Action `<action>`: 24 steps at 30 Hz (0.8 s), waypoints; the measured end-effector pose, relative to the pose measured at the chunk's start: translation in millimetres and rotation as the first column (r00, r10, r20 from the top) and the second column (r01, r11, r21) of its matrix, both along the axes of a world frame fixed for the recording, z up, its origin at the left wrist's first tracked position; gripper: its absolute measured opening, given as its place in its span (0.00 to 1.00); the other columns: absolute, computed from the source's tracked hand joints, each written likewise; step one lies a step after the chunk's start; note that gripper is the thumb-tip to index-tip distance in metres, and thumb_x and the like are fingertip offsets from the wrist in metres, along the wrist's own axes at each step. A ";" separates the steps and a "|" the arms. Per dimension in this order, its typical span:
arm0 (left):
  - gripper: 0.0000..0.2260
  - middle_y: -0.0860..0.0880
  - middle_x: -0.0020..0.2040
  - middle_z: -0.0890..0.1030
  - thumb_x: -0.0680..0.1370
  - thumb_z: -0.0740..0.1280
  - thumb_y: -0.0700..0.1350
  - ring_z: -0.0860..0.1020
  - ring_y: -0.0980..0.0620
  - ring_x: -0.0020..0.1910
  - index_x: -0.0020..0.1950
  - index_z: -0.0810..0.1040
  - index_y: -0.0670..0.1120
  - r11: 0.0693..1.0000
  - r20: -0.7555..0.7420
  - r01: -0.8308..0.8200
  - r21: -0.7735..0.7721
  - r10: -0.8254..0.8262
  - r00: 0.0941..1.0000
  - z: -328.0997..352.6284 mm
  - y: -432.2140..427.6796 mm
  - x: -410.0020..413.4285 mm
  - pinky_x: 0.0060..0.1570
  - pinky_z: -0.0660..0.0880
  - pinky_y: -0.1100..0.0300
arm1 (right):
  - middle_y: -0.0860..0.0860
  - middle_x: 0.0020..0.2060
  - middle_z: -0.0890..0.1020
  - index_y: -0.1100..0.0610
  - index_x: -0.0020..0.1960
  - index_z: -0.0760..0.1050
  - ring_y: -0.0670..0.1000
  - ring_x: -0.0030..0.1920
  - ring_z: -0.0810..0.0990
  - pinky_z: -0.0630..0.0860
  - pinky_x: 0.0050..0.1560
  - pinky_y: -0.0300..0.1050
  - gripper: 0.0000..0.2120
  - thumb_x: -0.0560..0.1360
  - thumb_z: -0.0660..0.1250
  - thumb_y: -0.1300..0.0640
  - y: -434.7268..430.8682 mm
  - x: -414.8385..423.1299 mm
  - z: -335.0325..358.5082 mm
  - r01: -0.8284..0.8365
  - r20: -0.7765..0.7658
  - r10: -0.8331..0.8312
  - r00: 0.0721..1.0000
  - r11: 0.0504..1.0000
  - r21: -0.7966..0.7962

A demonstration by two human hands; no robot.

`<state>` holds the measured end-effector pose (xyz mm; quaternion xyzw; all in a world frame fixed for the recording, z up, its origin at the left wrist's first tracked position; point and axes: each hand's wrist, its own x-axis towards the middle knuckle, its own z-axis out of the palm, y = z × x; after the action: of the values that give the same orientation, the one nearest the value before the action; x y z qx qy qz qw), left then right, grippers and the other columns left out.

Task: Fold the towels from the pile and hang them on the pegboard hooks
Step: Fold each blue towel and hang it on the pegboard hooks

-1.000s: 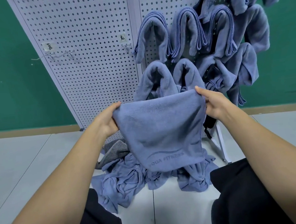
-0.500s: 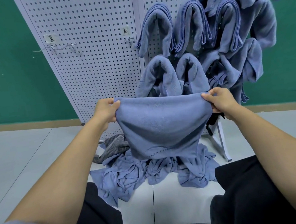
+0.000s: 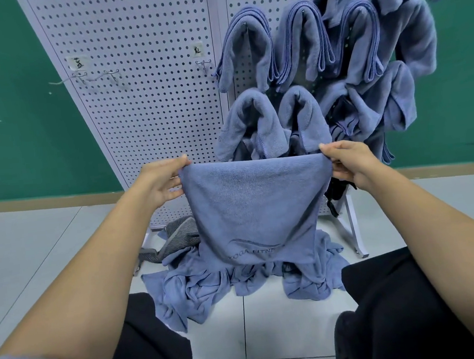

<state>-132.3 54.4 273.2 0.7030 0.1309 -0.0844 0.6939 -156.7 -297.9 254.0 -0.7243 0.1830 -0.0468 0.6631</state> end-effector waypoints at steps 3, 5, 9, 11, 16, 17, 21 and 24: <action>0.05 0.49 0.44 0.81 0.72 0.73 0.36 0.77 0.52 0.44 0.45 0.81 0.45 0.989 0.044 0.068 0.128 -0.075 0.996 -0.9 -0.2 -3.7 0.42 0.76 0.59 | 0.49 0.38 0.77 0.52 0.42 0.78 0.47 0.39 0.75 0.76 0.42 0.40 0.04 0.72 0.73 0.58 1.1 -0.8 1.6 -0.103 -0.008 0.103 0.995 0.995 0.008; 0.11 0.45 0.50 0.80 0.71 0.72 0.31 0.76 0.51 0.48 0.49 0.82 0.43 0.968 0.078 0.093 0.234 -0.114 0.990 -3.8 0.0 -4.7 0.44 0.77 0.59 | 0.51 0.43 0.78 0.52 0.46 0.79 0.48 0.43 0.76 0.77 0.44 0.41 0.09 0.71 0.73 0.64 2.9 -2.5 1.7 -0.214 -0.012 0.214 0.977 0.972 -0.092; 0.15 0.41 0.51 0.79 0.71 0.69 0.27 0.75 0.48 0.46 0.57 0.81 0.39 0.795 0.162 0.082 0.601 -0.222 0.962 -11.0 2.3 -4.1 0.47 0.74 0.58 | 0.58 0.45 0.78 0.56 0.50 0.81 0.53 0.43 0.74 0.76 0.48 0.49 0.11 0.71 0.71 0.69 5.5 -2.3 -3.9 -0.261 -0.044 0.286 0.957 0.791 -0.553; 0.11 0.42 0.47 0.79 0.74 0.69 0.30 0.74 0.49 0.41 0.55 0.82 0.38 0.688 0.196 0.044 0.725 -0.267 0.943 -12.8 4.1 -4.5 0.43 0.70 0.59 | 0.56 0.44 0.79 0.61 0.52 0.82 0.51 0.44 0.74 0.71 0.48 0.43 0.09 0.74 0.69 0.69 6.4 -0.9 -4.4 -0.210 -0.028 0.266 0.964 0.689 -0.694; 0.03 0.43 0.37 0.76 0.74 0.71 0.38 0.71 0.48 0.39 0.41 0.81 0.41 0.747 0.249 -0.005 0.665 -0.216 0.944 -9.0 17.1 1.0 0.41 0.67 0.58 | 0.61 0.38 0.79 0.68 0.47 0.81 0.57 0.40 0.74 0.64 0.40 0.40 0.07 0.76 0.67 0.64 3.9 2.3 -2.5 -0.062 0.088 0.195 0.977 0.649 -0.758; 0.03 0.44 0.37 0.76 0.74 0.71 0.39 0.71 0.49 0.38 0.41 0.80 0.42 0.792 0.239 0.009 0.611 -0.194 0.951 -6.9 20.6 1.6 0.40 0.68 0.60 | 0.66 0.38 0.79 0.70 0.45 0.80 0.59 0.38 0.74 0.65 0.40 0.42 0.09 0.76 0.68 0.63 1.6 3.4 -3.0 -0.031 0.115 0.166 0.979 0.685 -0.728; 0.08 0.52 0.33 0.76 0.78 0.67 0.43 0.73 0.56 0.37 0.39 0.76 0.43 0.943 0.203 0.055 0.327 -0.127 0.971 3.6 29.1 -4.3 0.31 0.69 0.75 | 0.60 0.37 0.80 0.63 0.38 0.79 0.48 0.38 0.74 0.73 0.45 0.46 0.10 0.73 0.72 0.57 -1.2 -1.4 4.0 -0.016 0.191 0.090 0.977 0.934 -0.358; 0.08 0.52 0.30 0.80 0.78 0.66 0.43 0.79 0.57 0.34 0.39 0.75 0.44 0.992 0.157 0.078 0.100 -0.093 0.983 4.7 37.3 -3.2 0.47 0.79 0.64 | 0.51 0.33 0.80 0.56 0.35 0.76 0.48 0.34 0.77 0.79 0.45 0.42 0.11 0.72 0.73 0.53 1.4 -4.5 11.4 -0.087 0.152 0.099 0.984 0.993 -0.082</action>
<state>-135.5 91.7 277.9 0.7441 0.0481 -0.0507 0.6644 -161.2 -296.5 265.4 -0.7507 0.0949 -0.0790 0.6490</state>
